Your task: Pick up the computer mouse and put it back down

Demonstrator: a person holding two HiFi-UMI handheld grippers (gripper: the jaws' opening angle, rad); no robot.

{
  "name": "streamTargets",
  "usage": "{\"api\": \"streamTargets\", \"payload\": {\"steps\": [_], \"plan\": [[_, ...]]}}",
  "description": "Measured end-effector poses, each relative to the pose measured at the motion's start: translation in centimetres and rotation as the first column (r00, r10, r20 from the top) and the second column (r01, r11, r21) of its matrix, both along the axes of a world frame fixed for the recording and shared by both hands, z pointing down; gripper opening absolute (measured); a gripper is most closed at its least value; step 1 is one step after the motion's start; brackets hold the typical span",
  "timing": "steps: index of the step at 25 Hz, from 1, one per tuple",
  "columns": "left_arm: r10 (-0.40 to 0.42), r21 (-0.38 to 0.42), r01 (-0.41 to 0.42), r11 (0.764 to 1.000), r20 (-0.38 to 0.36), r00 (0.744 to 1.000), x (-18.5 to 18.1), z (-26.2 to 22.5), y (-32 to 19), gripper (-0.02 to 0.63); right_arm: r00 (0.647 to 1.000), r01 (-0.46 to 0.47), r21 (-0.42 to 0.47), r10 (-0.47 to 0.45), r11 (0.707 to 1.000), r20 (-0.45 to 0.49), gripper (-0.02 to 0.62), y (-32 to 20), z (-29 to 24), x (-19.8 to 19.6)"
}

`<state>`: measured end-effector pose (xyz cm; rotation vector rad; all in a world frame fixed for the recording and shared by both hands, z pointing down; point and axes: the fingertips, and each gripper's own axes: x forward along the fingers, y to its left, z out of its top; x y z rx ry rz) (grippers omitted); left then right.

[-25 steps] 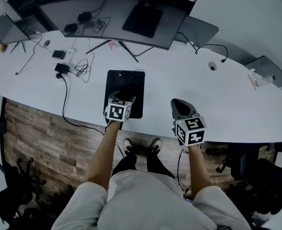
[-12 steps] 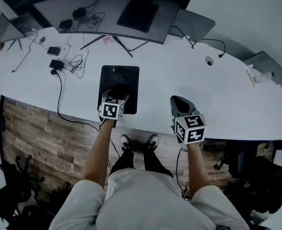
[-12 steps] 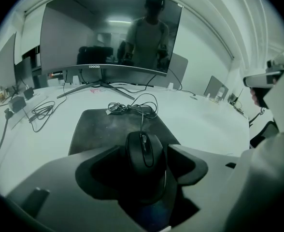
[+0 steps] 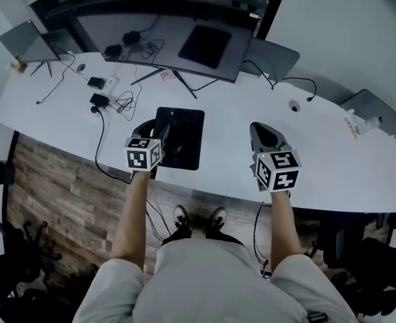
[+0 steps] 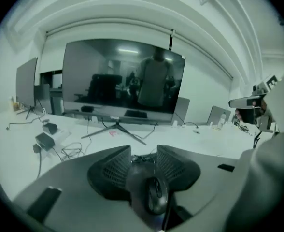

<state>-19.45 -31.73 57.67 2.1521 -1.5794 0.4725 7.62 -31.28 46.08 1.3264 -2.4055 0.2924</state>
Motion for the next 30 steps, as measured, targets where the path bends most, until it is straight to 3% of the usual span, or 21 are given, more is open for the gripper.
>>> {"api": "streamTargets", "payload": {"steps": [5, 8, 13, 24, 30], "plan": [[-0.018, 0.159, 0.013, 0.987, 0.030, 0.999, -1.8, -8.7, -0.2, 0.060, 0.999, 0.044, 0.108, -0.040, 0.993, -0.035, 0.015, -1.0, -5.1, -1.4], [-0.009, 0.248, -0.002, 0.969, 0.046, 0.999, -2.2, -13.4, -0.1, 0.020, 0.997, 0.074, 0.163, -0.067, 0.984, -0.046, 0.015, -1.3, -7.8, -2.6], [0.009, 0.355, -0.058, 0.933, 0.137, 0.991, -2.1, -19.2, 0.8, 0.018, 0.993, 0.105, 0.242, -0.090, 0.964, -0.074, 0.014, -1.5, -11.5, -4.4], [0.006, 0.559, -0.117, 0.821, 0.197, 0.980, -1.1, -29.5, 4.3, 0.018, 0.984, 0.175, 0.390, -0.160, 0.904, -0.071, 0.014, 0.4, -18.6, -7.2], [0.036, 0.584, -0.159, 0.796, 0.217, 0.975, 0.2, -31.5, 5.6, 0.018, 0.980, 0.196, 0.423, -0.186, 0.885, -0.066, 0.014, 1.7, -20.5, -8.4]]}}
